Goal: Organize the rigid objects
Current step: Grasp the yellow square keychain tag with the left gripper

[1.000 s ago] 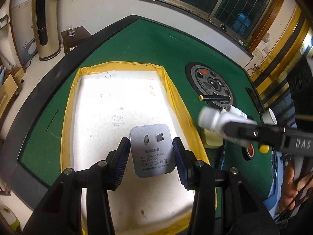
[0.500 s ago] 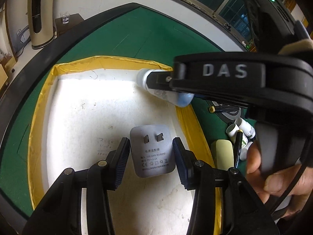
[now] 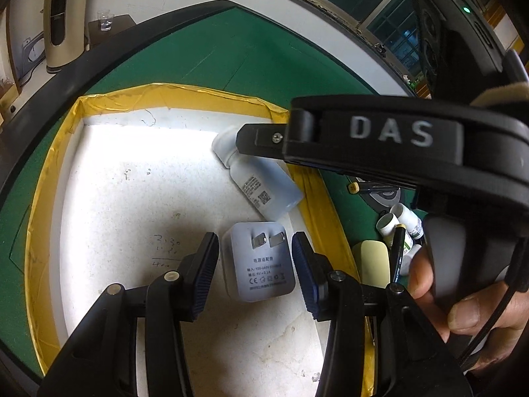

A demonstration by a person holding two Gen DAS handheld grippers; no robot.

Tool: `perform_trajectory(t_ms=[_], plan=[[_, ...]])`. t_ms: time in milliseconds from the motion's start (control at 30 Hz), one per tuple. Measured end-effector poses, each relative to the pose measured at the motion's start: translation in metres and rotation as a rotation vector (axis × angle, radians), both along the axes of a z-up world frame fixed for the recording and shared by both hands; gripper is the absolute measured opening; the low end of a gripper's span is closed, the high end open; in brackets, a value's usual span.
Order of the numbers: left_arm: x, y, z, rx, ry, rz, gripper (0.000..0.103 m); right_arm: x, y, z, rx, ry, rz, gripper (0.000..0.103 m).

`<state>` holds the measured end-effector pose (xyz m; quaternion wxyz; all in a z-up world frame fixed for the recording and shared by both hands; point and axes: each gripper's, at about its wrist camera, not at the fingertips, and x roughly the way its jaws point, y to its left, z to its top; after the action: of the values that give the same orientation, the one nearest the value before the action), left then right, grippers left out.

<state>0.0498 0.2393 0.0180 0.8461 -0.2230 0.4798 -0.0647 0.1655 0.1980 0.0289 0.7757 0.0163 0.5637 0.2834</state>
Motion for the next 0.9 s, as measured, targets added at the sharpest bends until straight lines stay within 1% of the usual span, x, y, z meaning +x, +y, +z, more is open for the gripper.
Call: perform_trajectory(t_ms=[200,333,467,600,733,800,833,900], plan=[[-0.012,-0.001,0.011,-0.022,-0.006,0.013,0.044,-0.006,-0.013,0.014,0.037,-0.009,-0.001,0.038],[-0.023,-0.006,0.024,-0.032,-0.021,0.017,0.044,-0.014,-0.037,0.022,0.087,0.010,-0.036,0.038],[-0.023,-0.010,0.034,-0.011,-0.041,-0.005,0.044,-0.026,-0.064,0.030,0.132,0.020,-0.060,0.038],[-0.033,-0.029,0.048,-0.003,-0.067,-0.046,0.044,-0.039,-0.099,0.035,0.166,0.031,-0.096,0.038],[-0.039,-0.062,0.059,0.030,-0.084,-0.136,0.045,-0.052,-0.136,0.036,0.194,0.042,-0.149,0.038],[-0.039,-0.078,0.061,0.041,-0.083,-0.171,0.049,-0.059,-0.160,0.035,0.212,0.051,-0.182,0.038],[-0.038,-0.086,0.061,0.047,-0.078,-0.184,0.053,-0.063,-0.167,0.035,0.213,0.051,-0.193,0.038],[-0.032,-0.101,0.060,0.053,-0.065,-0.208,0.054,-0.071,-0.190,0.035,0.216,0.050,-0.222,0.038]])
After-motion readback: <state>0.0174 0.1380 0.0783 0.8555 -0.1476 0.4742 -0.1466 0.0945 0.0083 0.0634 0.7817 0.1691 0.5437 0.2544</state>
